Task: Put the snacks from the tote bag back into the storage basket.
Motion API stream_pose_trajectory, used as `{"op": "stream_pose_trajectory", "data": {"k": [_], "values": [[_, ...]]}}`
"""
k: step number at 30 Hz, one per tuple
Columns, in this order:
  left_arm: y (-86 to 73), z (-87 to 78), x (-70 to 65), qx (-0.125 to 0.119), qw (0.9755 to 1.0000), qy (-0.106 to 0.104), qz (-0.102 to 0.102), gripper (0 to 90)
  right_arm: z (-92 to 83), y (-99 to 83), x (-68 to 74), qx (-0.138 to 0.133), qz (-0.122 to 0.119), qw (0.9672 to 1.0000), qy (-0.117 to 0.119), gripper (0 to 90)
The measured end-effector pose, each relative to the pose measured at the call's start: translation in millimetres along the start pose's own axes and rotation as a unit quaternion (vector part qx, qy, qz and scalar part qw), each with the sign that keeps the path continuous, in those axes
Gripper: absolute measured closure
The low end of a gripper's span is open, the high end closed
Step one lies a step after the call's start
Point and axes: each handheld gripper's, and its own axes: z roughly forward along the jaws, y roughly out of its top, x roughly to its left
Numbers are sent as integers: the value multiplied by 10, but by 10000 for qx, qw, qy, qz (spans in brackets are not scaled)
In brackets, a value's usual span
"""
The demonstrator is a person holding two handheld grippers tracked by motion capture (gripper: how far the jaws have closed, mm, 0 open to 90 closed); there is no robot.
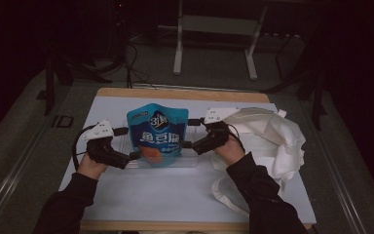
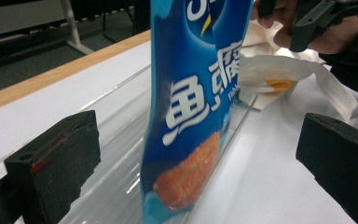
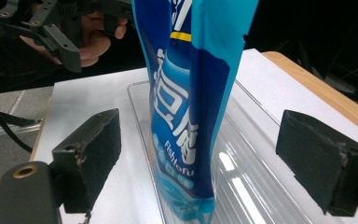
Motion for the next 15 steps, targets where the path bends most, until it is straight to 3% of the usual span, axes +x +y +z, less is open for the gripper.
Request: {"op": "stream_pose_trajectory", "data": {"k": [2, 7, 15], "values": [[-23, -20, -44, 61, 9999, 41, 89, 0, -32, -2, 14, 9, -27, 10000, -26, 141], [-72, -97, -123, -46, 10000, -1, 39, 0, -117, -22, 79, 16, -112, 9999, -116, 141], [-224, -129, -342, 43, 9998, -201, 44, 0, -287, -123, 158, -8, -72, 9997, -239, 142]]}}
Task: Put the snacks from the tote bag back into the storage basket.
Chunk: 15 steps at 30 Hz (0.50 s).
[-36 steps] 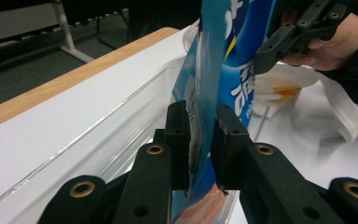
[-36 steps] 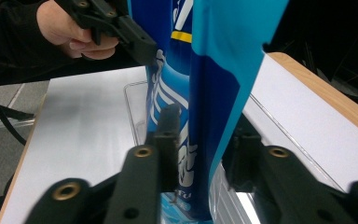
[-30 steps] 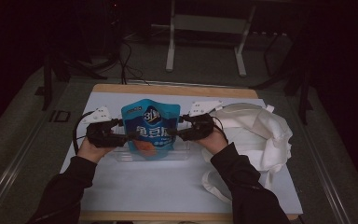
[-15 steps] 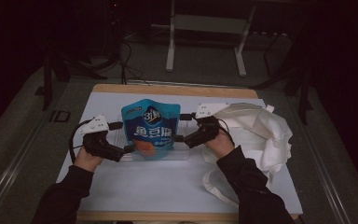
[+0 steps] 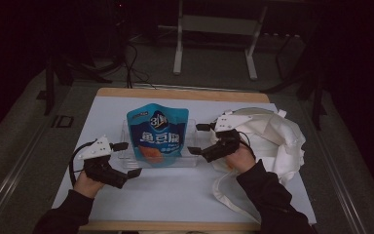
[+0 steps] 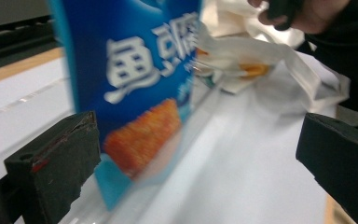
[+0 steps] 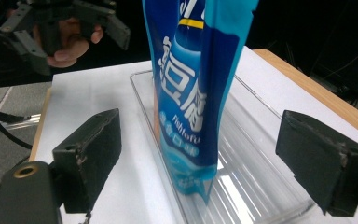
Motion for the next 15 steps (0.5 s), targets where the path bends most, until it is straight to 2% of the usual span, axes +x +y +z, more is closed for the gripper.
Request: {"op": "stream_pose_trajectory", "data": {"k": [4, 7, 8, 9, 11, 14, 15], "values": [[-55, -12, -106, -62, 9999, -92, 16, 1, -89, -68, 27, 12, 18, 10000, -37, 143], [-63, -6, -135, -54, 9999, -123, 33, 1, -113, -84, 39, 23, 20, 10000, -53, 143], [-69, 4, -190, -67, 9998, -177, 70, 0, -194, -132, 76, 37, 7, 10000, -76, 145], [-60, 11, -241, -135, 9995, -291, 67, 1, -221, -150, 89, 48, 0, 10000, -82, 145], [-44, 26, -288, -177, 9991, -378, 80, 0, -273, -187, 117, 93, -31, 9999, -96, 145], [-29, 57, -337, -155, 9987, -460, 139, 0, -363, -251, 157, 101, -17, 9999, -116, 145], [-18, 96, -379, -136, 9982, -552, 182, 0, -395, -275, 171, 86, -11, 9999, -133, 146]]}}
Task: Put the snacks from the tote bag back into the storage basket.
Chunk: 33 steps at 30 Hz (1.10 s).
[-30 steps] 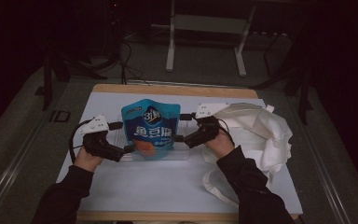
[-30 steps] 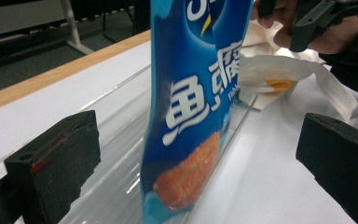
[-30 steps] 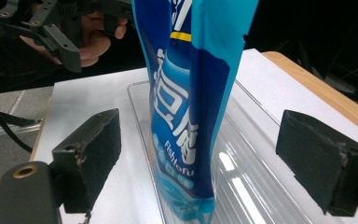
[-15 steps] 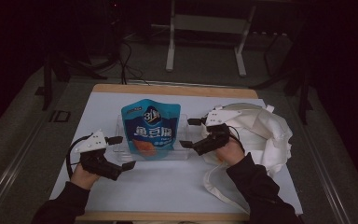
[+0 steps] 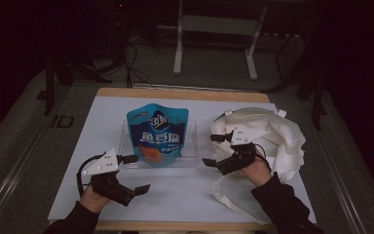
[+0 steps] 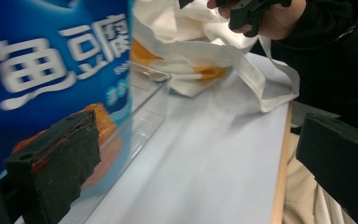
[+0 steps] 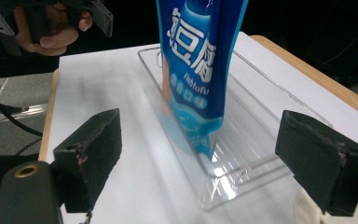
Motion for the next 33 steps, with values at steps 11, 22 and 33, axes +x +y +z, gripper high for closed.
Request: {"op": "stream_pose_trajectory", "data": {"k": [11, 22, 33], "values": [[49, 218, -152, 84, 9991, -393, 103, 0, -301, -255, 132, 27, 83, 9999, -113, 146], [77, 513, -282, 270, 9955, -881, 200, 1, -511, -423, 261, 106, 34, 9998, -192, 145], [30, 728, -326, 443, 9931, -1068, 205, 1, -577, -627, 332, 232, 76, 9993, -288, 144]]}}
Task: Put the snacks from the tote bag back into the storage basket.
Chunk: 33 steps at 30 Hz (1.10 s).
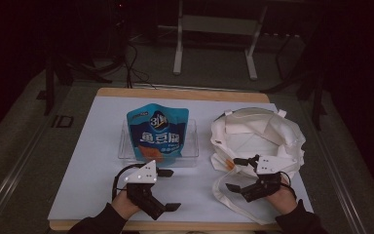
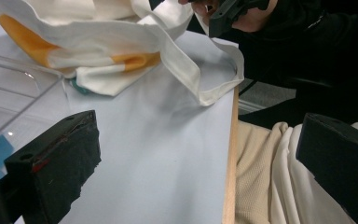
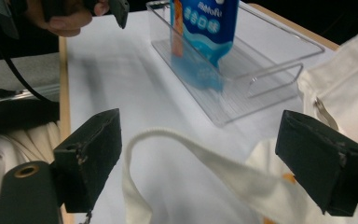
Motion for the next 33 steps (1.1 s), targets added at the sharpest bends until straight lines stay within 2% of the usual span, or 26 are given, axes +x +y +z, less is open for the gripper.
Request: {"op": "stream_pose_trajectory", "data": {"k": [5, 12, 17, 26, 31, 33], "values": [[-36, 99, 5, 146, 9999, -64, -16, 1, -44, -69, 14, -21, 4, 10000, -90, 142], [-91, 221, -19, 290, 9995, -73, 31, 1, -114, -182, 32, -48, 145, 9997, -197, 140], [-131, 241, -16, 370, 9993, -26, 25, 0, -149, -260, 51, -55, 199, 9993, -297, 139], [-196, 254, -15, 430, 9991, 38, -28, 0, -171, -400, 133, 124, 207, 9985, -481, 135], [-249, 252, -36, 439, 9990, 31, -71, 0, -196, -449, 161, 1, 254, 9984, -510, 127], [-270, 254, -49, 478, 9988, 94, -12, 0, -206, -463, 164, -26, 236, 9986, -475, 127]]}}
